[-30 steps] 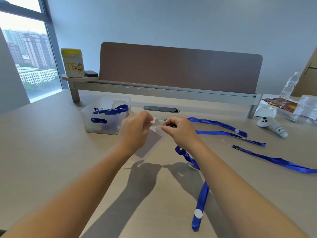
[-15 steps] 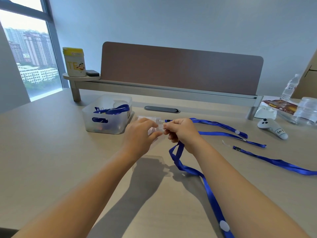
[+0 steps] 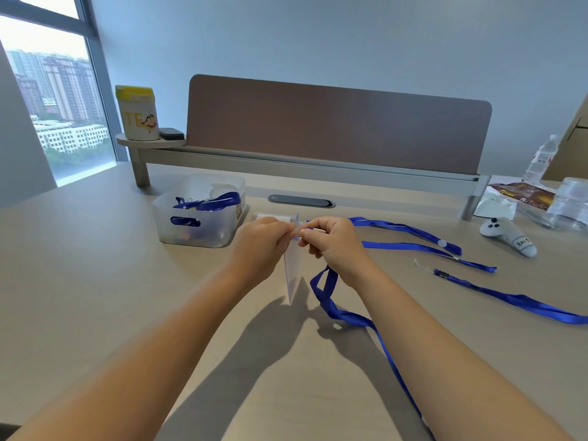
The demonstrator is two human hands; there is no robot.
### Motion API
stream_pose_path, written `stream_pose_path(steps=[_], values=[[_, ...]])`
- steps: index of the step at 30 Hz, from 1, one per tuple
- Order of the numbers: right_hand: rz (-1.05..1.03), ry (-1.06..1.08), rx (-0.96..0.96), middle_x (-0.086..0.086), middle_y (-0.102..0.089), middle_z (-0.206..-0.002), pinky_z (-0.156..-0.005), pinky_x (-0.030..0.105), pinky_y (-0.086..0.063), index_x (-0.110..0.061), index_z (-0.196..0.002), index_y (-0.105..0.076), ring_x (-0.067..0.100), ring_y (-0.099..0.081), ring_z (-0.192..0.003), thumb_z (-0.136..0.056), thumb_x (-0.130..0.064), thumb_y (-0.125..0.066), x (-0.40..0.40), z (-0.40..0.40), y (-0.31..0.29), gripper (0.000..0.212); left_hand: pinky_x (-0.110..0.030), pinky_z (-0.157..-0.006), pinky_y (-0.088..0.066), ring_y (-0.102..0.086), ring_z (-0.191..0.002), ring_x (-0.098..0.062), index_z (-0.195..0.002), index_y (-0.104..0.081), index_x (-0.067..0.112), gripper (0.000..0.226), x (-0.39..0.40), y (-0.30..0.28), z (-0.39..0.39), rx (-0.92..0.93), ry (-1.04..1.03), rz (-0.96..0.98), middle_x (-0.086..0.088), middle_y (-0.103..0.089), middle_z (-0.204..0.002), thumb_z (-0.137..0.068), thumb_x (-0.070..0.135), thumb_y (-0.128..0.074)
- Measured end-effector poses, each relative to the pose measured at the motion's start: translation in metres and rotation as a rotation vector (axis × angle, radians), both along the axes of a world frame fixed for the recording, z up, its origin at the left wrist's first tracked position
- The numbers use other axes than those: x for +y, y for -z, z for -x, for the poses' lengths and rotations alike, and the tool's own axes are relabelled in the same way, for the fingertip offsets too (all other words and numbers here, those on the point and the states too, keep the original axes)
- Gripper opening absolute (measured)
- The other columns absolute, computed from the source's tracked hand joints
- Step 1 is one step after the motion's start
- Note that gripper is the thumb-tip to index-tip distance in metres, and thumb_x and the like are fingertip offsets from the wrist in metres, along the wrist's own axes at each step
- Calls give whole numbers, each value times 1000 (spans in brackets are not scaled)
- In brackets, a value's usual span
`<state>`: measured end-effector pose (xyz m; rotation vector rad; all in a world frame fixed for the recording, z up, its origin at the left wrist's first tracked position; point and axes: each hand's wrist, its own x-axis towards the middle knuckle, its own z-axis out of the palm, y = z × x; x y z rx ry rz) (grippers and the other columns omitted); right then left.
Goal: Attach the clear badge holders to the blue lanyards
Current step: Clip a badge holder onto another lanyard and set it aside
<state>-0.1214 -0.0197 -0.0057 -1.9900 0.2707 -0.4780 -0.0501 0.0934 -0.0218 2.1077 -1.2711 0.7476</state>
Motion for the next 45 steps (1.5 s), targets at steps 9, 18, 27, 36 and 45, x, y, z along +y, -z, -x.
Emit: stream_pose_path(steps=[9,18,27,36,45], values=[[-49,-16,56,-1,-56,-65,-52,12,-48,8,-103,-61,9,-53,-57,-91,-7,-50,0,-6,3,22,-36,-72,-54,-66,-76,-36,-89,-64,-7,20,-3,-2,-2,20,0,-111,-24,-71,-86,-87,8,-52],[-128,-59,126,5,-63,-73,-51,11,-52,7,-99,-64,10,-58,-58,-91,-10,-52,4,-10,-6,23,-34,-43,-55,-63,-41,-27,-62,-63,-1,12,3,3,-10,-38,-61,-88,-17,-68,-53,-63,-2,-75],[-100,-14,29,0,-56,-61,-45,9,-44,-12,-69,-58,8,-50,-53,-90,-8,-51,11,-12,1,23,-25,-64,-45,-58,-63,-26,-82,-67,-7,21,-3,1,-6,215,-38,186,-23,-71,-78,-84,10,-55],[-142,40,-99,1,-53,-57,-39,5,-41,-17,-61,-53,8,-47,-49,-88,-6,-50,19,-16,3,30,-21,-62,-46,-56,-68,-23,-84,-65,-5,17,-9,0,-7,587,-20,469,-10,-62,-76,-86,7,-53],[-379,5,2,0,-57,-66,-50,15,-44,-19,-78,-58,8,-48,-53,-93,-15,-49,9,-18,-10,18,-30,-87,-46,-53,-107,-21,-118,-47,12,33,-5,-5,-4,921,171,370,-7,-58,-115,-86,9,-53]])
